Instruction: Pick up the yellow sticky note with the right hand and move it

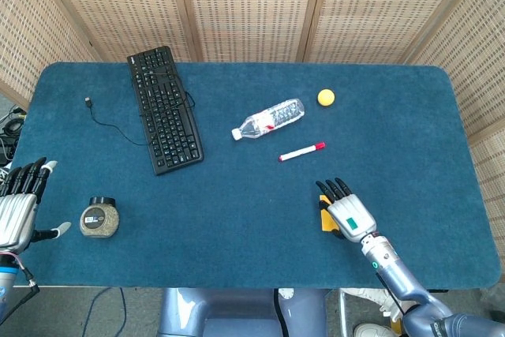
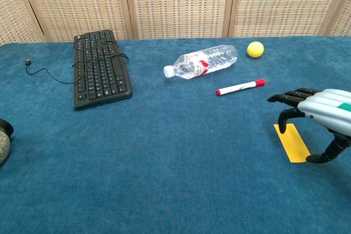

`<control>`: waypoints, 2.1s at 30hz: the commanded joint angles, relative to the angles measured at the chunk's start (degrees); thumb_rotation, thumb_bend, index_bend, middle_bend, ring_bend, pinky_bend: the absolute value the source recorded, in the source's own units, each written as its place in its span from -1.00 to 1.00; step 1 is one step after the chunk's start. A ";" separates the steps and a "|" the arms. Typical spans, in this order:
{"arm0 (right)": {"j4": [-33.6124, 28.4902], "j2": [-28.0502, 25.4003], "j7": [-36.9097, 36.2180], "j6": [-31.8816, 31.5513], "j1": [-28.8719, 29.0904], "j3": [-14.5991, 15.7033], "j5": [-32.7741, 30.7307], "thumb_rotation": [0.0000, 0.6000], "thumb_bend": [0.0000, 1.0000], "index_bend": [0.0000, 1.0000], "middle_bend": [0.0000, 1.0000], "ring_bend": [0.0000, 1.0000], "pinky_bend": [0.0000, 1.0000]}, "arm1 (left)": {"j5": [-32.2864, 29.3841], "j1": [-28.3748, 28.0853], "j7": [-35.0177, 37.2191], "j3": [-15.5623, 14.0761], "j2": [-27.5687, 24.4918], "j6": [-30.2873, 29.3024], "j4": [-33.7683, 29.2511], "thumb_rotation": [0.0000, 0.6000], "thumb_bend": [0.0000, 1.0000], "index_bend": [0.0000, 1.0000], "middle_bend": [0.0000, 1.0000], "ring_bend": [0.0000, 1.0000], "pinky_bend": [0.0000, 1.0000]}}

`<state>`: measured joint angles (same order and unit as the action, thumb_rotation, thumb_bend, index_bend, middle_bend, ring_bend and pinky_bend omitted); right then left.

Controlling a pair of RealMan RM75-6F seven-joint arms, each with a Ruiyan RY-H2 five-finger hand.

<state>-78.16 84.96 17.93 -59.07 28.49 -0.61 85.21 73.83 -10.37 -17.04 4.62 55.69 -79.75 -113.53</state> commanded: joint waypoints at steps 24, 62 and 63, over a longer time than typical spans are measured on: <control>4.36 1.85 -0.74 -0.95 -0.24 1.75 2.05 1.00 -0.37 -0.03 -1.00 -1.00 -1.00 | -0.11 -0.13 0.19 -0.23 -0.21 0.26 -0.23 1.00 -1.00 -1.00 -1.00 -1.00 -1.00; 5.33 1.20 -1.00 2.76 4.60 -4.13 -1.89 1.00 0.12 0.41 -1.00 -1.00 -1.00 | 0.05 -0.36 0.34 -0.45 -0.28 0.58 -0.35 1.00 -1.00 -1.00 -1.00 -1.00 -1.00; 5.59 1.00 -0.61 3.34 5.39 -5.39 -3.00 1.00 0.12 0.41 -1.00 -1.00 -1.00 | 0.00 -0.36 0.39 -0.45 -0.28 0.61 -0.33 1.00 -1.00 -1.00 -1.00 -1.00 -1.00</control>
<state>-72.88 86.31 16.83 -56.62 32.81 -4.58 83.53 73.83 -10.72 -16.65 4.17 55.41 -79.15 -113.86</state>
